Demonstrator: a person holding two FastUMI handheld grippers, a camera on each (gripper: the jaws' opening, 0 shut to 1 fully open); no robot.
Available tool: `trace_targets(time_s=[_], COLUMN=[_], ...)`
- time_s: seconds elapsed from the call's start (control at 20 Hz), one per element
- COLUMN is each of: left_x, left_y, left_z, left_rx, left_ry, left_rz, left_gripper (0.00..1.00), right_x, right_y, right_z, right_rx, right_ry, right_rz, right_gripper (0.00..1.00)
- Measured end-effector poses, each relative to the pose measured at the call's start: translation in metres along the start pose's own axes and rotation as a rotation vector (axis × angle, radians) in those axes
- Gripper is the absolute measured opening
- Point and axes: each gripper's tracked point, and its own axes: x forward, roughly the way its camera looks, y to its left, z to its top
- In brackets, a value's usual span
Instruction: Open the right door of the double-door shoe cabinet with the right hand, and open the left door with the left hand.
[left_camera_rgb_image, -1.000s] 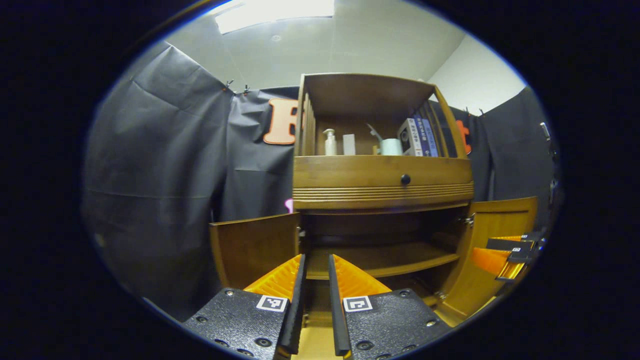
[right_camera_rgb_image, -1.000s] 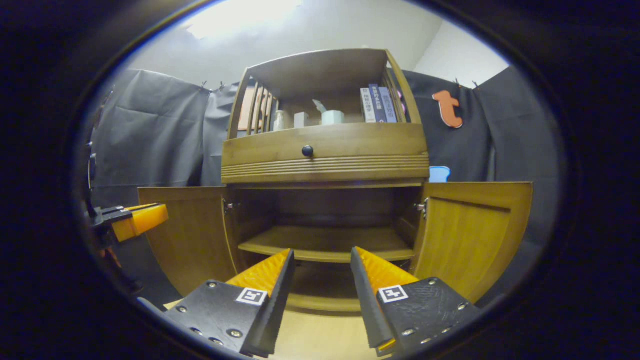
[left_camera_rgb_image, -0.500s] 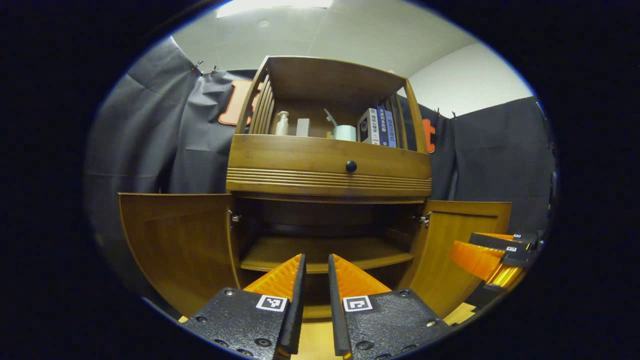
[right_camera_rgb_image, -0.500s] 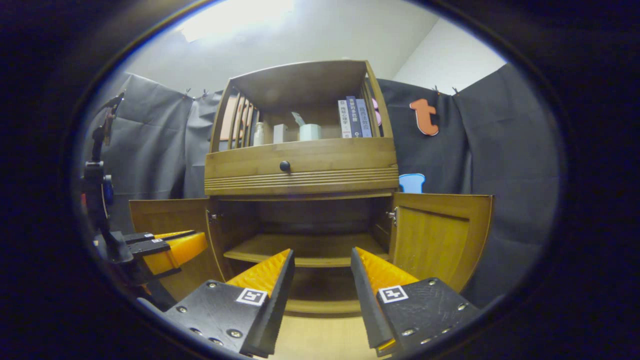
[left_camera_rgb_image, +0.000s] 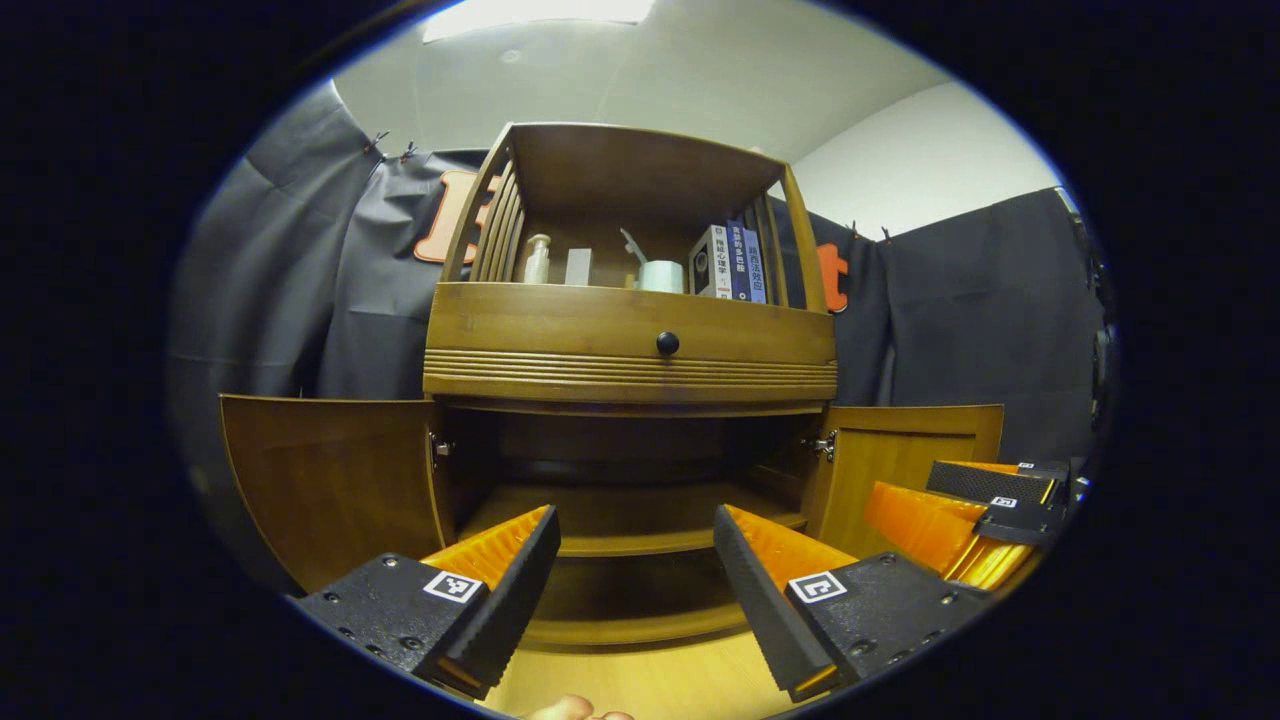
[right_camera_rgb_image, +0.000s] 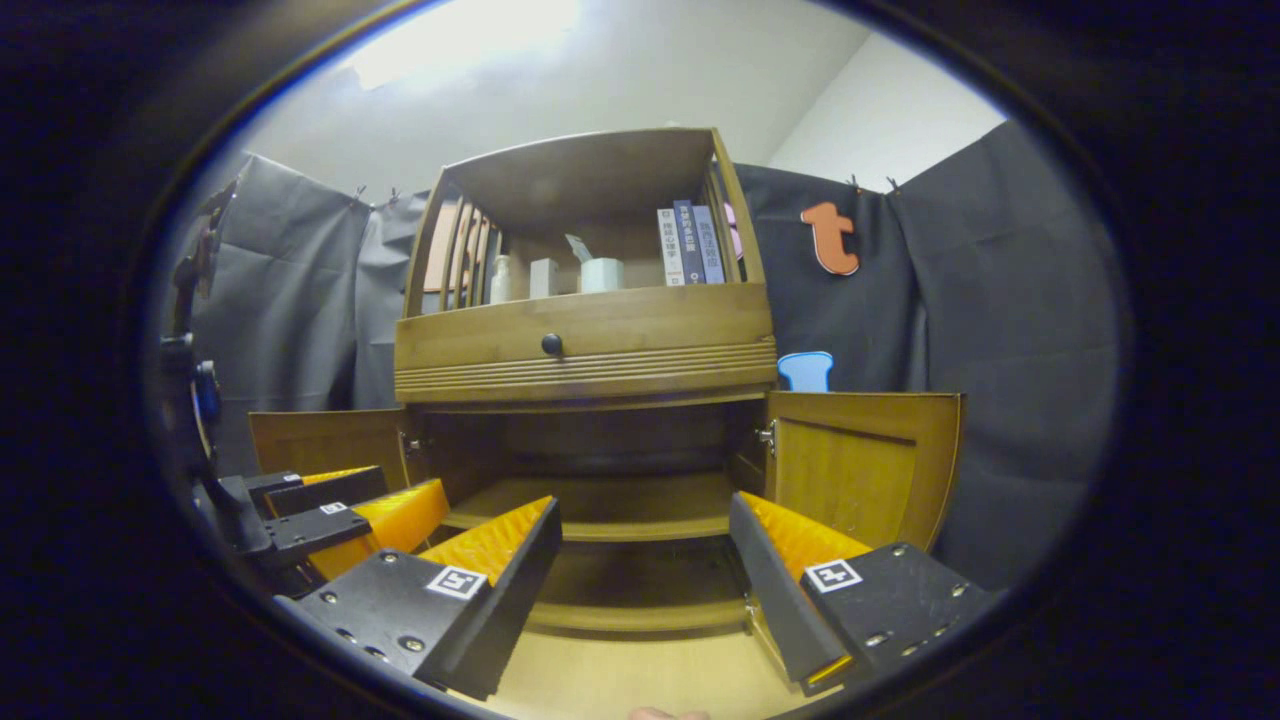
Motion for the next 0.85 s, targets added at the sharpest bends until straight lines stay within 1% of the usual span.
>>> trace_targets(time_s=[0.05,0.15,0.2,0.25,0.35,0.4,0.45,0.55,0.6,0.65,0.7,0.8,0.85], left_x=[0.001,-0.001,-0.001,0.001,0.0,0.0,0.0,0.001,0.002,0.002,0.002,0.003,0.003], left_y=[-0.001,0.002,0.003,0.005,0.008,0.009,0.011,0.014,0.016,0.016,0.017,0.018,0.02], left_z=[0.0,0.0,0.0,-0.001,-0.002,-0.002,-0.003,-0.003,-0.003,-0.003,-0.003,-0.003,-0.003], left_rx=[0.001,0.0,-0.001,-0.001,0.0,0.0,0.0,-0.001,-0.002,-0.003,-0.004,-0.007,-0.008], left_ry=[0.0,-0.001,0.0,0.001,0.005,0.007,0.007,0.007,0.007,0.008,0.009,0.008,0.008], left_rz=[-0.001,0.001,0.003,0.004,0.01,0.014,0.017,0.022,0.024,0.025,0.026,0.028,0.028], left_gripper=[0.92,0.92,0.92,0.92,0.92,0.96,0.96,0.96,0.95,0.92,0.96,0.96,0.92], right_x=[0.001,0.002,0.002,0.003,0.003,0.004,0.005,0.005,0.006,0.007,0.007,0.007,0.008], right_y=[0.001,0.004,0.005,0.007,0.009,0.01,0.011,0.012,0.013,0.013,0.013,0.013,0.013], right_z=[-0.001,-0.002,-0.002,-0.003,-0.003,-0.003,-0.004,-0.004,-0.003,-0.003,-0.003,-0.003,-0.004], right_rx=[-0.002,-0.007,-0.008,-0.009,-0.01,-0.01,-0.011,-0.012,-0.013,-0.014,-0.014,-0.012,-0.011], right_ry=[0.002,0.007,0.006,0.005,0.002,0.002,0.002,0.002,0.002,0.0,-0.002,-0.002,-0.002], right_rz=[0.004,0.013,0.017,0.02,0.025,0.027,0.029,0.031,0.031,0.031,0.029,0.027,0.025], right_gripper=[1.0,1.0,0.96,1.0,1.0,1.0,0.96,0.96,1.0,1.0,1.0,1.0,1.0])
